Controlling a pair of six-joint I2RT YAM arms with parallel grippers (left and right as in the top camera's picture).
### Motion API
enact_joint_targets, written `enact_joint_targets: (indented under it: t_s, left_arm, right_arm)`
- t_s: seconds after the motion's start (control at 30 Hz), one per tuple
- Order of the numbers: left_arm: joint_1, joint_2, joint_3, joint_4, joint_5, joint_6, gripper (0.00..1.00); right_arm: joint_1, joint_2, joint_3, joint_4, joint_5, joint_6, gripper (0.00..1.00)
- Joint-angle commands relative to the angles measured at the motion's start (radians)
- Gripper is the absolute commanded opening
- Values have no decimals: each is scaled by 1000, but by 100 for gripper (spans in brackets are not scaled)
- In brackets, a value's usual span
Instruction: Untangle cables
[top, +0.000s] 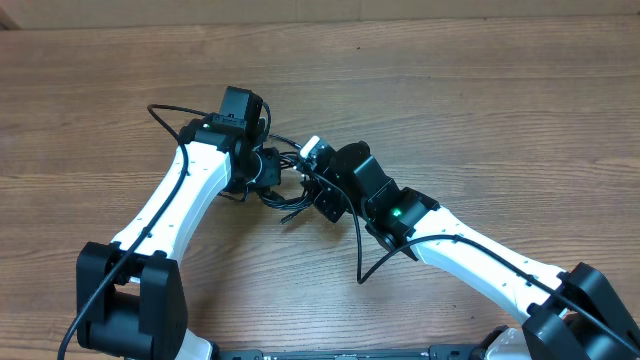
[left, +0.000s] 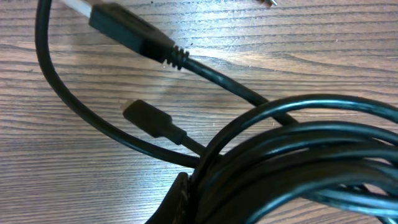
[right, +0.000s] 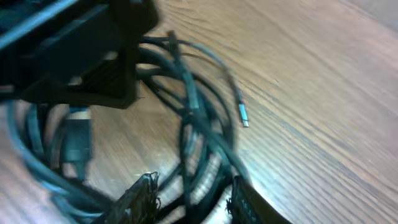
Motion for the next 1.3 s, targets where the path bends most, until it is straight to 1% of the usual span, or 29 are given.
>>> enact_joint_targets:
  t_s: [0.0, 0.1, 0.17, 0.23, 0.3, 0.43, 0.57, 0.67, 0.73, 0.9, 0.97, 1.07, 1.27]
  left_arm:
    - [-5, -8, 6, -14, 15, 45, 4]
    - [-5, -8, 6, -31, 15, 60, 4]
    - [-5, -8, 6, -45, 15, 76, 4]
    - [-5, -8, 6, -55, 19, 79, 4]
    - [-5, -8, 6, -57, 22, 79, 4]
    - [-5, -8, 6, -46, 87, 113, 4]
    - [-5, -8, 6, -37, 150, 155, 4]
    - [-5, -8, 6, -56, 150, 177, 4]
    - [-5, -8, 6, -79, 154, 204, 4]
    - [-4, -18, 7, -149, 241, 346, 4]
    - [-4, -34, 7, -174, 311, 411, 4]
    - [-4, -66, 7, -193, 399, 484, 4]
    - [6, -158, 7, -245, 407, 555, 4]
  right_arm:
    - [-3, -23, 38, 13, 165, 2, 39]
    - [-18, -21, 38, 13, 254, 2, 39]
    - [-37, -16, 38, 13, 276, 2, 40]
    - [-54, -5, 37, 13, 257, 3, 43]
    - [-65, 9, 37, 9, 198, 3, 47]
    - [-69, 37, 37, 6, 78, 3, 48]
    - [-69, 79, 37, 5, 79, 19, 48]
    - [-82, 112, 37, 17, 182, 41, 48]
    - [-103, 128, 37, 36, 248, 87, 48]
    - [-208, 140, 37, 62, 251, 203, 48]
    - [-263, 140, 37, 62, 223, 249, 48]
    - [-331, 140, 37, 55, 147, 259, 49]
    - [-456, 140, 37, 43, 145, 379, 49]
